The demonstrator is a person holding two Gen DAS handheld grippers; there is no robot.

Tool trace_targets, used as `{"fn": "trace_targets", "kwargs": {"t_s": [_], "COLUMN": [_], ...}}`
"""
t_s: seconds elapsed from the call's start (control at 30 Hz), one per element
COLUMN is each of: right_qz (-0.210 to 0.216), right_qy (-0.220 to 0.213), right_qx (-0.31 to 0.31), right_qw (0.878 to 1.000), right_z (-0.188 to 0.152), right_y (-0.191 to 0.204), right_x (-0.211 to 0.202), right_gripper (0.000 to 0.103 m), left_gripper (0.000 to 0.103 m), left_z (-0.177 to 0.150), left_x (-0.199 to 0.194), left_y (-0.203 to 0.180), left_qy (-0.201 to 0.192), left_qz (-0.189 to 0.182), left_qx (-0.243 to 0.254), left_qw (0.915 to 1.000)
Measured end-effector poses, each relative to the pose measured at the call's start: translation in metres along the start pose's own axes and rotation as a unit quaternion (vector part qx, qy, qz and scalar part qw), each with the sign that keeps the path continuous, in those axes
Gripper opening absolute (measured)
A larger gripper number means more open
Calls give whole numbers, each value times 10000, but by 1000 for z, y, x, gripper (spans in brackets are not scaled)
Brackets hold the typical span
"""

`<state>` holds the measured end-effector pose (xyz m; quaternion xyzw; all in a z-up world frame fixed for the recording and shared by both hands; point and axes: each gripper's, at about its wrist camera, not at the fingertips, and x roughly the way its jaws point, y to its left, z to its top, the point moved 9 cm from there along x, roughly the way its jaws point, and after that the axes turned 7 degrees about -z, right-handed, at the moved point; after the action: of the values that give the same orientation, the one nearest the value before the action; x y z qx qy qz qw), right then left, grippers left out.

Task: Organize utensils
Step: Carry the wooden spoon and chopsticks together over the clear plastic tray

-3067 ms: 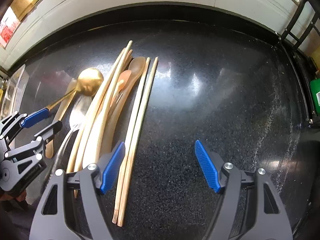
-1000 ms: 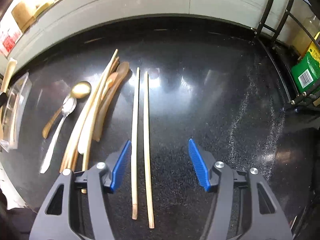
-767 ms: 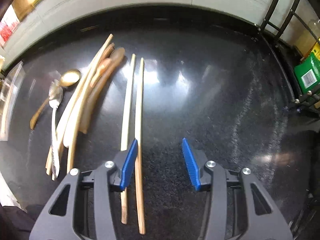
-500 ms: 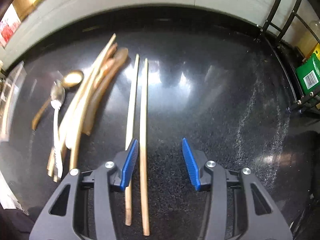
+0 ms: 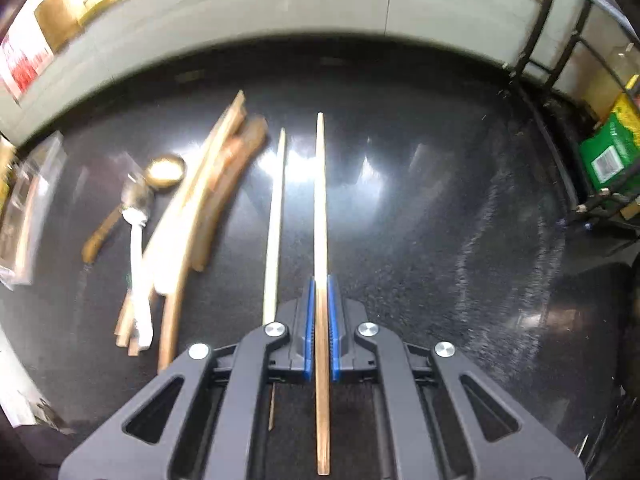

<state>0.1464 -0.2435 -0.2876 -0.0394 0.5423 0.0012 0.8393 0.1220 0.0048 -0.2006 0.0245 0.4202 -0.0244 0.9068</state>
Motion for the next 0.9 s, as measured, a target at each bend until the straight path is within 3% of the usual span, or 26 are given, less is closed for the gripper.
{"fn": "trace_targets", "kwargs": {"t_s": [0.27,0.4,0.63,0.9], "right_qz": [465,641,640,794], "right_qy": [-766,-1038,-1182,-1255], "right_qx": [209,126,-32,-333], "right_qw": [9958,9924,9909,9883], "right_z": [10,16,12,22], "right_y": [11,26,40,77], "right_x": [-117,-157,-174,-184], "right_gripper": [7,7,7,7], "left_gripper": [9,9,9,9], "left_z": [9,10,6,-4], "left_x": [-27,-44,-60,-73], "left_y": [-9,-17,-17,21], "left_qy": [198,223,182,151], "left_qz": [-212,-297,-283,-32], "left_qx": [-472,-543,-548,-795], "left_qw": [9985,9978,9979,9967]}}
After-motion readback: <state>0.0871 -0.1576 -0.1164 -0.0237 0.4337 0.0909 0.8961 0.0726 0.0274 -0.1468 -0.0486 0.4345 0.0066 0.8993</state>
